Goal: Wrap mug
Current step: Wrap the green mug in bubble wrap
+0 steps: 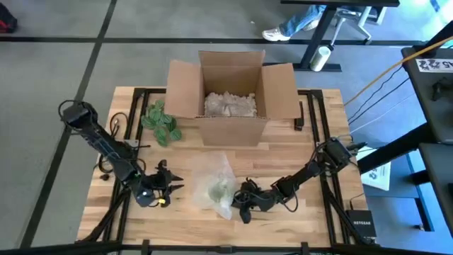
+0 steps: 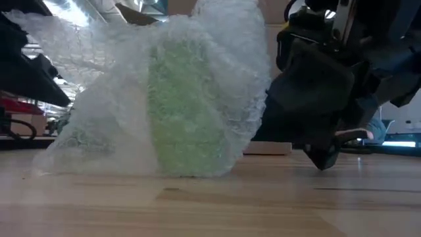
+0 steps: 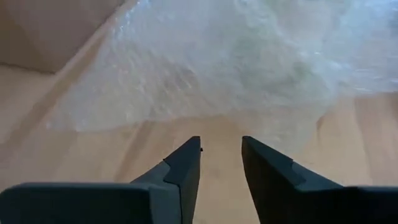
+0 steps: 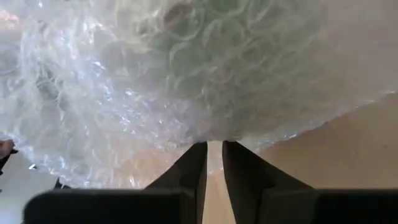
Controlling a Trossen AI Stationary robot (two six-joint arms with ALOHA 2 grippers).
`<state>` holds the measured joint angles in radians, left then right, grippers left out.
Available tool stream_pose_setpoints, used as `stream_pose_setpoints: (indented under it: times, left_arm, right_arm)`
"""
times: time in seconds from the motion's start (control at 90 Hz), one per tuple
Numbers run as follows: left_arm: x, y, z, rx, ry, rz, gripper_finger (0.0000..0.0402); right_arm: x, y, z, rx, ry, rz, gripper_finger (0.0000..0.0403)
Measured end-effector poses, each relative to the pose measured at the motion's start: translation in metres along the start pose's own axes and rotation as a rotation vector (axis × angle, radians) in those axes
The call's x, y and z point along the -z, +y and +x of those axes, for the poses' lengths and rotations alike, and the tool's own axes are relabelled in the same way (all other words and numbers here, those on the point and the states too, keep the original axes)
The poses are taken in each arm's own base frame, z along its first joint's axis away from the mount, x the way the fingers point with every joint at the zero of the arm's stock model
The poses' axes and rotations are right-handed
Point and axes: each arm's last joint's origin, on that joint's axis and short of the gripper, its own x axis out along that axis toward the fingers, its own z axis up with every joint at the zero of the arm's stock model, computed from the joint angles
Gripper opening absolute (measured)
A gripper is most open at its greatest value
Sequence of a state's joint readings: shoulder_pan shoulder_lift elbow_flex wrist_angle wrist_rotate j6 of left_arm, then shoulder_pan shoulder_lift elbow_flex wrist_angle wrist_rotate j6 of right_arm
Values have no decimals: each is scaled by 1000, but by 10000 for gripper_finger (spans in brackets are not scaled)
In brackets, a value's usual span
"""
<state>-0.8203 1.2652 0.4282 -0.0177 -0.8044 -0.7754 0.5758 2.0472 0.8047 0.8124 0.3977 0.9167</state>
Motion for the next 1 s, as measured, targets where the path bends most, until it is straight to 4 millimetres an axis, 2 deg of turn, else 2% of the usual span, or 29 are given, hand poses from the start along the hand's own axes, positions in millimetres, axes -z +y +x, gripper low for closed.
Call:
stream_pose_setpoints:
  times: [0.233,0.422,0.678,1.0]
  left_arm:
    - [-8,10,16,2,64,-17,101]
    - [-16,4,25,59,0,0,101]
    - [-20,2,28,165,34,-28,101]
    - [-47,-12,25,254,-124,-28,58]
  right_arm:
    - [0,0,0,-1,0,0,37]
    - [0,0,0,-4,4,-1,37]
    - [0,1,0,-13,12,-4,37]
    - [0,1,0,-14,15,-9,37]
